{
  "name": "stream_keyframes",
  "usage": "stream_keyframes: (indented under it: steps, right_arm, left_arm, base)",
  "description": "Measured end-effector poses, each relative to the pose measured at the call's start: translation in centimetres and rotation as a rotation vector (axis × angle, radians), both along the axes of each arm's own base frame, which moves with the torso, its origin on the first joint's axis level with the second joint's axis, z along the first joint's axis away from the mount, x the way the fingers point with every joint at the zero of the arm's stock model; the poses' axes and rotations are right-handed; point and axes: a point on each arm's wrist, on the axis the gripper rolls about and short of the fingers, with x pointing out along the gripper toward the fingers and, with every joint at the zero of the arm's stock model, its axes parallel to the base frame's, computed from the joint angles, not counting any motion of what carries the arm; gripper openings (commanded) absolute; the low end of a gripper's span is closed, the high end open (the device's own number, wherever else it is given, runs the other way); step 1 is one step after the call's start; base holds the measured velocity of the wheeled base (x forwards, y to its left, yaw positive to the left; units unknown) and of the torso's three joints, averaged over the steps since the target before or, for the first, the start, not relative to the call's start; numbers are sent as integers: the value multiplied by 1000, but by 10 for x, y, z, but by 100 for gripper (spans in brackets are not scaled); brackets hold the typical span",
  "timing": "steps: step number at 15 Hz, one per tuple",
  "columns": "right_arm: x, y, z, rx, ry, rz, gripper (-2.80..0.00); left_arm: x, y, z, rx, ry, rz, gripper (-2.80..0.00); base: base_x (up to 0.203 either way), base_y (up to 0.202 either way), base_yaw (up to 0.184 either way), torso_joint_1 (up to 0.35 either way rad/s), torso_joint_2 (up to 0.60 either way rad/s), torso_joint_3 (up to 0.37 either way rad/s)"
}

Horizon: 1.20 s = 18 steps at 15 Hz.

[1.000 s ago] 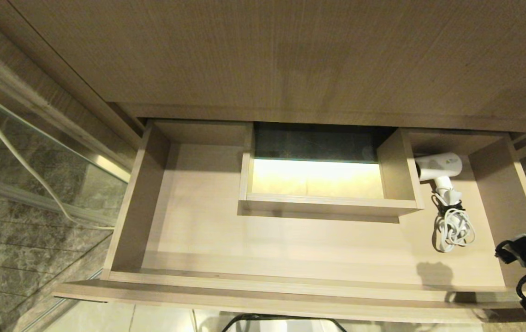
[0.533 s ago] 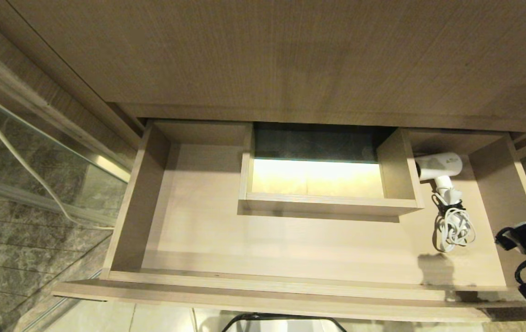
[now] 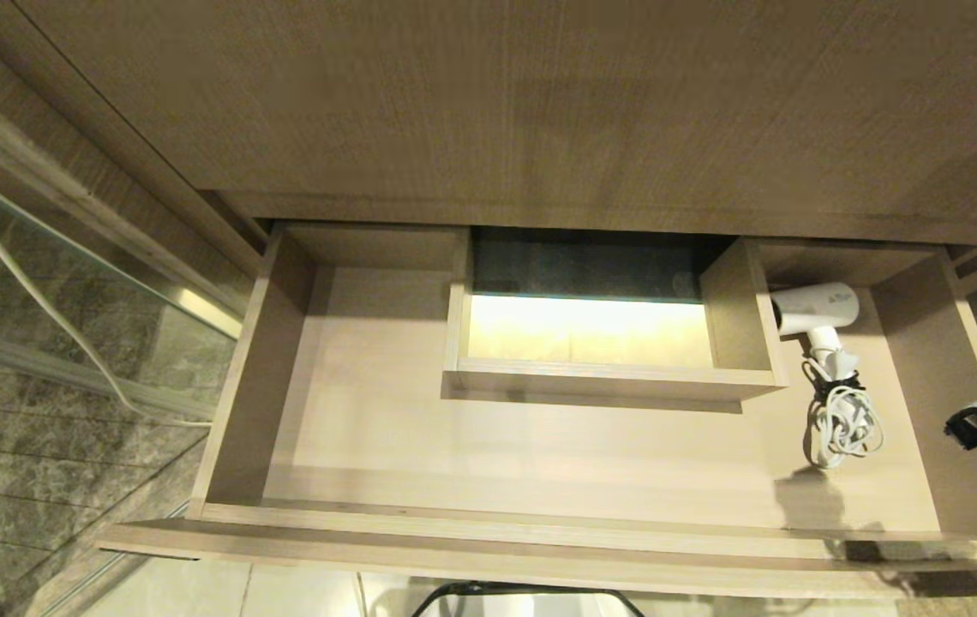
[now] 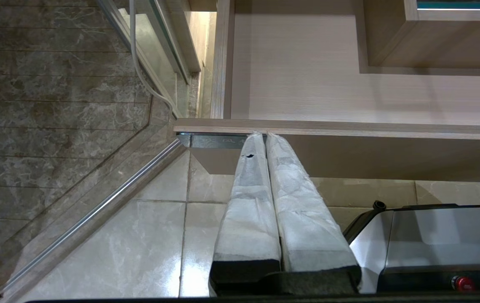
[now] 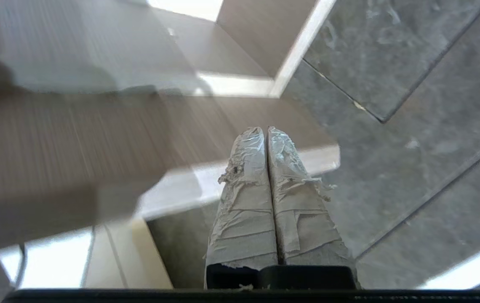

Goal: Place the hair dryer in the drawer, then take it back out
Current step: Close the drawer

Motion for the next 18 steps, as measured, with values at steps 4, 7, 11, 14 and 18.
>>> stream_keyframes:
  steps: [4,7,11,14,18]
  right_arm:
    - [-24,3,-3,-31,46,-19,-280]
    - [-34,3,-2,-25,62,-40,-280]
    - [-47,-3,-8,-30,128,-112,-280]
    - [-56,-5,-14,-17,202,-182,-280]
    - [-50,-7,-23,21,235,-228,-280]
  left_arm:
    - [0,0,0,0,0,0,-280]
    - [0,0,0,0,0,0,-280]
    - [0,0,0,0,0,0,-280]
    - [0,0,0,0,0,0,-280]
    - [0,0,0,0,0,0,-280]
  base:
    - [0,0,0,0,0,0]
    - [0,0,0,0,0,0]
    - [0,0,0,0,0,0]
    - [0,0,0,0,0,0]
    - [0,0,0,0,0,0]
